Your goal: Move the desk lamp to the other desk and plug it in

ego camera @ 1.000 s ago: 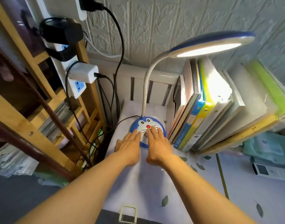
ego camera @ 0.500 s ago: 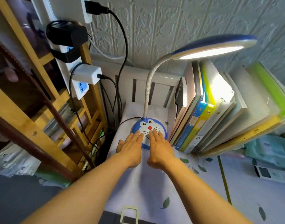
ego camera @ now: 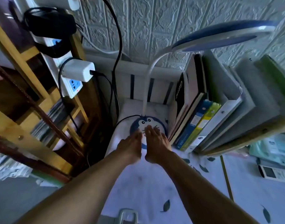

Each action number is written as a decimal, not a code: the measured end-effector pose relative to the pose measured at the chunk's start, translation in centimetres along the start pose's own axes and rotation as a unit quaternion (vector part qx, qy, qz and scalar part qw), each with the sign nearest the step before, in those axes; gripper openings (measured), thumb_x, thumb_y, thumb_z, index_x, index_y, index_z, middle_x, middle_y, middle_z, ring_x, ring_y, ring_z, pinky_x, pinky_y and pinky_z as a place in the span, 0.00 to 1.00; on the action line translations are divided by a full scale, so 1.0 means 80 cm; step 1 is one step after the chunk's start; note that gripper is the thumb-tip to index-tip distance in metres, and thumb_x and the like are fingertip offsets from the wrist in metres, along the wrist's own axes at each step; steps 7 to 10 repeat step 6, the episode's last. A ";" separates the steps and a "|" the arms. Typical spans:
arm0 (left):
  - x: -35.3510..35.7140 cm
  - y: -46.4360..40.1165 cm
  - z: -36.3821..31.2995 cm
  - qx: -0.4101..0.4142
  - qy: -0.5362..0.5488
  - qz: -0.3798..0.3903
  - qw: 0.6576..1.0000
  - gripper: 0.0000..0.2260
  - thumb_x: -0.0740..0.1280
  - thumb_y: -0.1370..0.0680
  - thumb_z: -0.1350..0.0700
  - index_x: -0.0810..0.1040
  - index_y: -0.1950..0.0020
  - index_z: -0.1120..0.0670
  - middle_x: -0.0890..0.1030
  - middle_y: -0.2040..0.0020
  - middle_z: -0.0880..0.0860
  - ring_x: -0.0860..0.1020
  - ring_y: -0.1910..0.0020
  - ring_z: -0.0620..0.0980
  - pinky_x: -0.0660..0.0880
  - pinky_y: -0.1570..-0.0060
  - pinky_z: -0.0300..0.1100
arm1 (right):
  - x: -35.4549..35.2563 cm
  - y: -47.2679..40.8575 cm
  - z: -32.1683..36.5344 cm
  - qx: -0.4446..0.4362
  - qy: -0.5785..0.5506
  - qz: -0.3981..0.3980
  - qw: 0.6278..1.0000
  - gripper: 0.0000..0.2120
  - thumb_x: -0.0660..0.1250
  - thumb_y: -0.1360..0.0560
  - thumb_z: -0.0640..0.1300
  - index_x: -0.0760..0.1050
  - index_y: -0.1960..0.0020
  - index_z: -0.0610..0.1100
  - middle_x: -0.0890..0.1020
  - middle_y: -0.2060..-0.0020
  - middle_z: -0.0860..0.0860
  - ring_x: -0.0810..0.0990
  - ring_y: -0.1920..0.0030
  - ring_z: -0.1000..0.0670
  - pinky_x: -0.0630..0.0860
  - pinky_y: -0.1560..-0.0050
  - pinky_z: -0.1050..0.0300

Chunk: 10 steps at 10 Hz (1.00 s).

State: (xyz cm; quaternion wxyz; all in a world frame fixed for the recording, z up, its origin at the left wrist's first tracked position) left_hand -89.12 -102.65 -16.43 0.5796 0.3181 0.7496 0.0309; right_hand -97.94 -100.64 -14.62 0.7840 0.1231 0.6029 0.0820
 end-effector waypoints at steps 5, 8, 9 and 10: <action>-0.008 0.030 0.003 -0.012 -0.070 -0.014 0.997 0.42 0.66 0.24 0.48 0.38 0.24 0.53 0.41 0.21 0.51 0.45 0.22 0.52 0.52 0.27 0.56 | 0.003 0.020 0.006 0.035 -0.012 0.037 0.999 0.57 0.74 0.34 0.51 0.33 0.24 0.46 0.31 0.25 0.44 0.33 0.25 0.42 0.44 0.24 0.44; -0.009 0.046 0.003 -0.013 -0.078 -0.014 0.997 0.42 0.65 0.24 0.48 0.36 0.24 0.53 0.39 0.21 0.51 0.43 0.23 0.52 0.50 0.27 0.56 | 0.001 0.033 0.009 0.039 0.004 0.041 0.998 0.58 0.74 0.34 0.49 0.32 0.25 0.46 0.31 0.25 0.46 0.32 0.25 0.43 0.42 0.24 0.46; -0.009 0.046 0.003 -0.013 -0.078 -0.014 0.997 0.42 0.65 0.24 0.48 0.36 0.24 0.53 0.39 0.21 0.51 0.43 0.23 0.52 0.50 0.27 0.56 | 0.001 0.033 0.009 0.039 0.004 0.041 0.998 0.58 0.74 0.34 0.49 0.32 0.25 0.46 0.31 0.25 0.46 0.32 0.25 0.43 0.42 0.24 0.46; -0.009 0.046 0.003 -0.013 -0.078 -0.014 0.997 0.42 0.65 0.24 0.48 0.36 0.24 0.53 0.39 0.21 0.51 0.43 0.23 0.52 0.50 0.27 0.56 | 0.001 0.033 0.009 0.039 0.004 0.041 0.998 0.58 0.74 0.34 0.49 0.32 0.25 0.46 0.31 0.25 0.46 0.32 0.25 0.43 0.42 0.24 0.46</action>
Point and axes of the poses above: each hand's wrist, its own y-axis away from the middle knuckle, its own x-axis out of the palm, z = x × y, the point moved 5 cm from there along -y, towards the middle knuckle
